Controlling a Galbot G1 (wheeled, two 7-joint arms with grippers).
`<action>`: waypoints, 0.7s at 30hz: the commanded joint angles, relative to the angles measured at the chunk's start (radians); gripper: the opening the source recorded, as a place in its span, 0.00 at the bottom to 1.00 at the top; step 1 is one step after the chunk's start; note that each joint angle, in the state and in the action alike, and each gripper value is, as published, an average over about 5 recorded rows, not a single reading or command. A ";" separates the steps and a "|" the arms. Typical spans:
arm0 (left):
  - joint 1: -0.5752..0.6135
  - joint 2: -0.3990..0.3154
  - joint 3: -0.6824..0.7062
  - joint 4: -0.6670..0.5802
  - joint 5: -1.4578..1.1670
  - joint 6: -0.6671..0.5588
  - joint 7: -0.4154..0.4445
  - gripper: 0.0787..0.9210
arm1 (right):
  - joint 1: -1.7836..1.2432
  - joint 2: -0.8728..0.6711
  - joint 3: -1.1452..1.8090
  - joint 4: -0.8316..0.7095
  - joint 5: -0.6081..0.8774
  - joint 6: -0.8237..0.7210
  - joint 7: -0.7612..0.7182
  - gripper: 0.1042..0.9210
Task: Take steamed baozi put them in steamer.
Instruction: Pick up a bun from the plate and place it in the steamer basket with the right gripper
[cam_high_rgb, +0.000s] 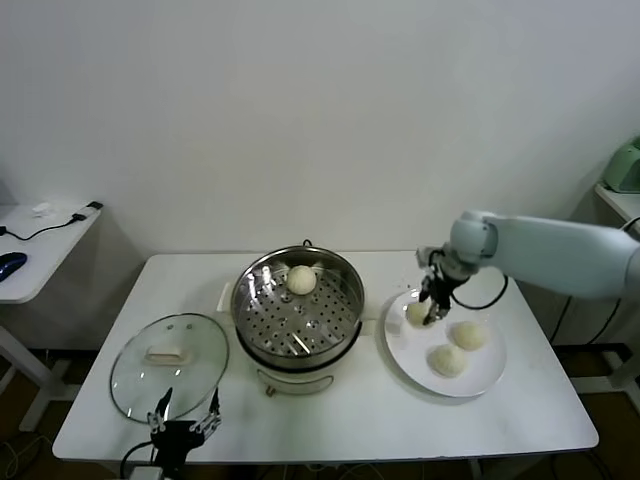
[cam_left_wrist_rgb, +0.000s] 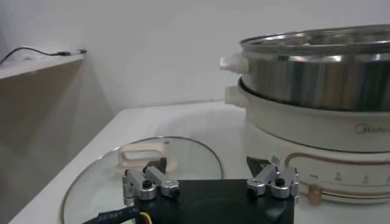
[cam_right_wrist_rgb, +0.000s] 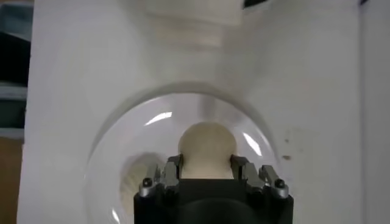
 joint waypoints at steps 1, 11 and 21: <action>0.000 0.003 0.004 -0.013 0.000 0.001 0.001 0.88 | 0.407 0.137 -0.066 0.096 0.283 -0.023 -0.043 0.55; -0.005 0.006 0.013 -0.027 0.002 0.000 0.002 0.88 | 0.275 0.437 0.062 0.225 0.460 -0.188 0.159 0.55; -0.005 0.006 0.010 -0.028 -0.001 0.001 0.003 0.88 | -0.022 0.588 0.111 0.024 0.373 -0.240 0.249 0.54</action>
